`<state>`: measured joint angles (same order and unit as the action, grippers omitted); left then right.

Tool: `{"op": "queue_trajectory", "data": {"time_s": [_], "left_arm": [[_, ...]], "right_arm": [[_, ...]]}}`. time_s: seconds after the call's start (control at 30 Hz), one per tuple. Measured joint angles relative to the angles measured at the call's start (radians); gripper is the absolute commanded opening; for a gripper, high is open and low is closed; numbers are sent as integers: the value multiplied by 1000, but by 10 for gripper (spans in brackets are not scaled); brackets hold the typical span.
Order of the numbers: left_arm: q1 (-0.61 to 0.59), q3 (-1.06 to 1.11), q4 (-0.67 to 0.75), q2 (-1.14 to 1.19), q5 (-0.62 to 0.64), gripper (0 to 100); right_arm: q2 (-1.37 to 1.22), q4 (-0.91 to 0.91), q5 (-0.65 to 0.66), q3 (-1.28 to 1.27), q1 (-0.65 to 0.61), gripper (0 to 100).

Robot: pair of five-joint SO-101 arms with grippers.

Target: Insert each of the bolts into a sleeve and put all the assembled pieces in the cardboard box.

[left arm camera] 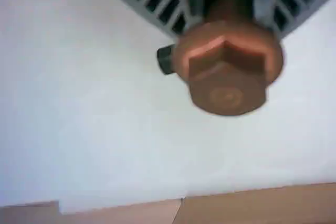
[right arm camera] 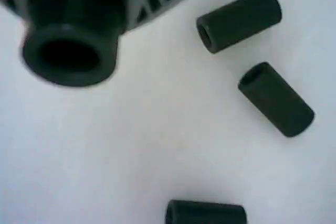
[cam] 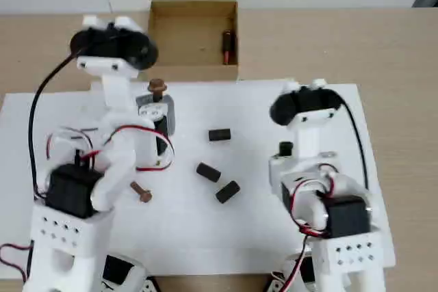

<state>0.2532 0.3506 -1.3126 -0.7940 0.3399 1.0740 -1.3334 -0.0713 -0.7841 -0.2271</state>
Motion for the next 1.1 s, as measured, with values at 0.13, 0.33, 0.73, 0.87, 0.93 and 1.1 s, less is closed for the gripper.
{"op": "queue_trajectory", "data": {"time_s": [0.13,0.33,0.73,0.87,0.93,1.1], "left_arm": [[0,212,127,-126,74,5],[0,537,344,-359,140,5],[6,852,494,-715,212,5],[48,872,497,-738,212,5],[84,872,499,-738,222,5],[163,872,500,-738,276,6]], "right_arm": [[-2,98,-40,-74,-61,2],[-2,229,-46,-150,-132,2],[17,295,-46,-166,-356,2],[68,310,-46,-176,-446,2],[87,334,-46,-198,-468,2],[118,379,-31,-258,-483,2]]}}
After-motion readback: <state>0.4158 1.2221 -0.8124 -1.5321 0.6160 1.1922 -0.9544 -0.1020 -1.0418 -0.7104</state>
